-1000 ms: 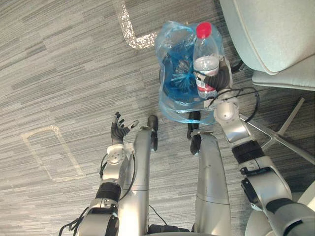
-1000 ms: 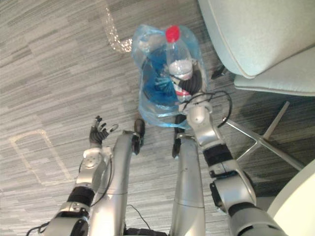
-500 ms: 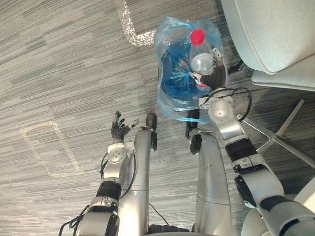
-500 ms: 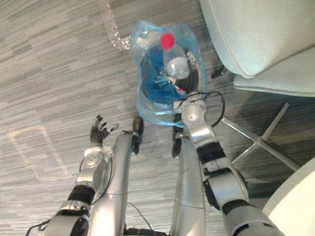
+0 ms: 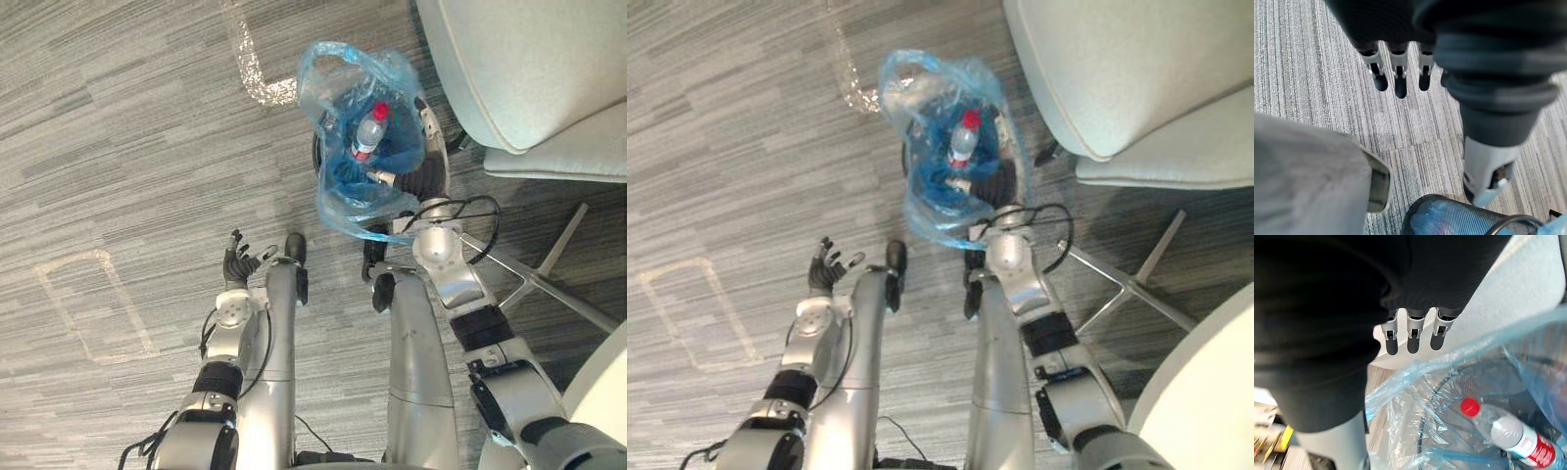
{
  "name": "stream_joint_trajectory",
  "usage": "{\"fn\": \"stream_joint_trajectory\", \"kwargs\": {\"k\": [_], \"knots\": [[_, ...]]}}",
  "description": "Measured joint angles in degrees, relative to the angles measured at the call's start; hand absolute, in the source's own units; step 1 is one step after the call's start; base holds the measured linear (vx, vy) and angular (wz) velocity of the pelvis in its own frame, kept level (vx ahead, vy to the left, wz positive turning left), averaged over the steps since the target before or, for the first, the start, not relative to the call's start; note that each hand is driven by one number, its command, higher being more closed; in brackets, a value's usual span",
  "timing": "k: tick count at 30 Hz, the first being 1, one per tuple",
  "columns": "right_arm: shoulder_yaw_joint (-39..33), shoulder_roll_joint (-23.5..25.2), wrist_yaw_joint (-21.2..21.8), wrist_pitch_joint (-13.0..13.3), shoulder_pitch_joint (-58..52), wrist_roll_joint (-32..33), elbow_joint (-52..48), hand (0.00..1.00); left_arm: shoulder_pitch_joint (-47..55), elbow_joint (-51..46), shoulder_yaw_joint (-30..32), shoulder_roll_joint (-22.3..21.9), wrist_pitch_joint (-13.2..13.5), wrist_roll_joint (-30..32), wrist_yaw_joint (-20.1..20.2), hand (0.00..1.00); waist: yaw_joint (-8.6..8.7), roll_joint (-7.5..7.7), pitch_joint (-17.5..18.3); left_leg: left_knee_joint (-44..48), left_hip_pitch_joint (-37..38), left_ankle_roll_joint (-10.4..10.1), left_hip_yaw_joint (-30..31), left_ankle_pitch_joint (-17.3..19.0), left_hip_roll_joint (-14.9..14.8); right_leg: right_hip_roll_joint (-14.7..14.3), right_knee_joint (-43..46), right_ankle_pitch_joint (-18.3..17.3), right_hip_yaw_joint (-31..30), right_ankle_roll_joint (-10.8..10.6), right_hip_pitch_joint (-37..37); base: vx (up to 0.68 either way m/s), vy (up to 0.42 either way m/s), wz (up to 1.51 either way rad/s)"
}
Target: Gather rubbish on tea table into small bin, then transfer packed bag to large trash can.
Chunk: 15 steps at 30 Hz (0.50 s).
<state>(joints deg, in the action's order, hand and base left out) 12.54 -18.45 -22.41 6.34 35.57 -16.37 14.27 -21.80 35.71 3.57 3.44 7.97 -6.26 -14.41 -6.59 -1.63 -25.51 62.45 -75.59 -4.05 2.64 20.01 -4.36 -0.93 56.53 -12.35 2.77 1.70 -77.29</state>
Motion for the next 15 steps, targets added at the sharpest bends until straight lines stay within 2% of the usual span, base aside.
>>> {"fn": "stream_joint_trajectory", "kwargs": {"k": [4,6,15], "knots": [[1.2,-0.9,0.6,0.0,-3.7,-2.5,-0.6,0.0,0.3,1.1,-0.1,0.2,-0.2,1.7,0.0,0.0,0.11,0.3,0.6,-0.7,1.5,0.0,0.1,0.0,-0.2,-0.1,-0.9,-0.1,0.2,-0.1,1.6,-0.01,0.021,-0.03],[2.5,-2.1,1.5,0.7,-6.6,-4.6,-2.5,0.0,0.6,1.6,-0.2,0.4,-0.9,1.9,0.0,0.0,0.15,1.08,1.4,-1.1,1.7,0.0,0.0,0.0,-0.2,-0.1,-1.3,-0.1,0.2,-0.2,1.7,-0.02,0.032,0.01],[5.7,-2.5,2.6,1.1,-10.7,-12.1,-1.6,0.0,0.7,2.5,-0.3,0.6,-0.9,4.0,-0.1,0.0,0.27,1.97,1.9,-2.3,3.0,-0.1,0.3,-0.2,-0.3,-0.1,-3.0,0.5,0.7,0.5,3.6,0.0,0.031,0.0]]}}
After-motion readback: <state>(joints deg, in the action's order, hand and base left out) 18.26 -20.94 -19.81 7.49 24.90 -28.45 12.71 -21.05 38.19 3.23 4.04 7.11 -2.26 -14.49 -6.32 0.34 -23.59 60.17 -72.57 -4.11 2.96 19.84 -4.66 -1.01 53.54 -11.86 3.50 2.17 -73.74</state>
